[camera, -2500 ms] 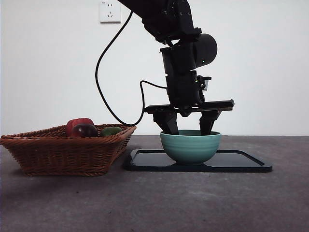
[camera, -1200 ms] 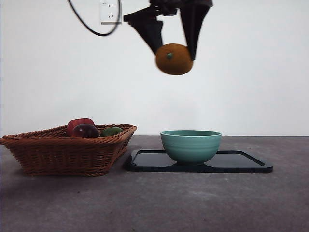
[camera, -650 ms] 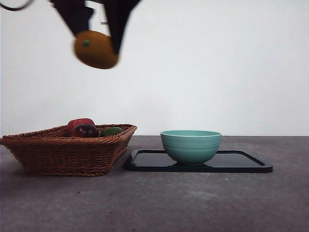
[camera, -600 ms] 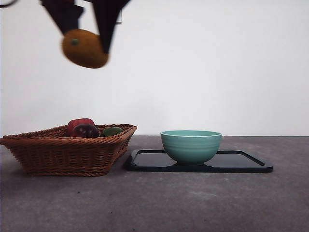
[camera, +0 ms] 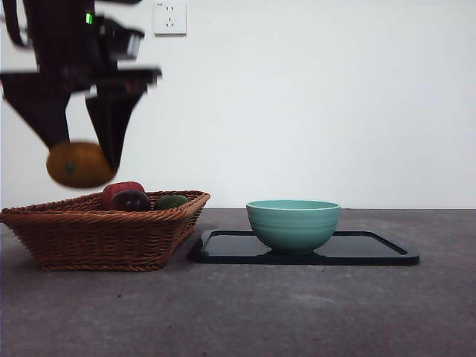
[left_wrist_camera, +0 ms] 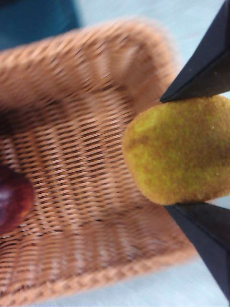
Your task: Pick up the wifruite, put it on the bowl, pick up the plate, put it on desk
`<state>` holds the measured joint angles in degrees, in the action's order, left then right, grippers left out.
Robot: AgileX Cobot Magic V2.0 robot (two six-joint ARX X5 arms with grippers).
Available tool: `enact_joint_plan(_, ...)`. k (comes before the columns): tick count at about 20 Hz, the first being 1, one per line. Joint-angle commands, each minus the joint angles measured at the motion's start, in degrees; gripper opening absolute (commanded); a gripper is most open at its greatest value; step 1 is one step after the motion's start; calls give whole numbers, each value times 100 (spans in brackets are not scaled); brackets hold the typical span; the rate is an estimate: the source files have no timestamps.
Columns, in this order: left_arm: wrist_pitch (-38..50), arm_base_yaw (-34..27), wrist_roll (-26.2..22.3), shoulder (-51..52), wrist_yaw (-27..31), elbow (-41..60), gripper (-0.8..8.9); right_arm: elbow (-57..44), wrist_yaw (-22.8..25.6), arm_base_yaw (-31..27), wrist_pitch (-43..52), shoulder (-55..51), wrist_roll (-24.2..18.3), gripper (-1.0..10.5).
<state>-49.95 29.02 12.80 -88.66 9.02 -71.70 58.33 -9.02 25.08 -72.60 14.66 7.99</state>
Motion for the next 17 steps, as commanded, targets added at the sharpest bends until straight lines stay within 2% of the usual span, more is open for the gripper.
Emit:
enact_joint_plan(1,597,-225,79,-138,15,96,216,61,-2,28,61,7,83,556)
enact_joint_plan(7,1300,-468,197,-205,-374,96,216,61,0,28,61,7,79,556)
enact_joint_plan(17,1495,-457,273,-1150,-503,94,217,61,0,28,61,7,79,556)
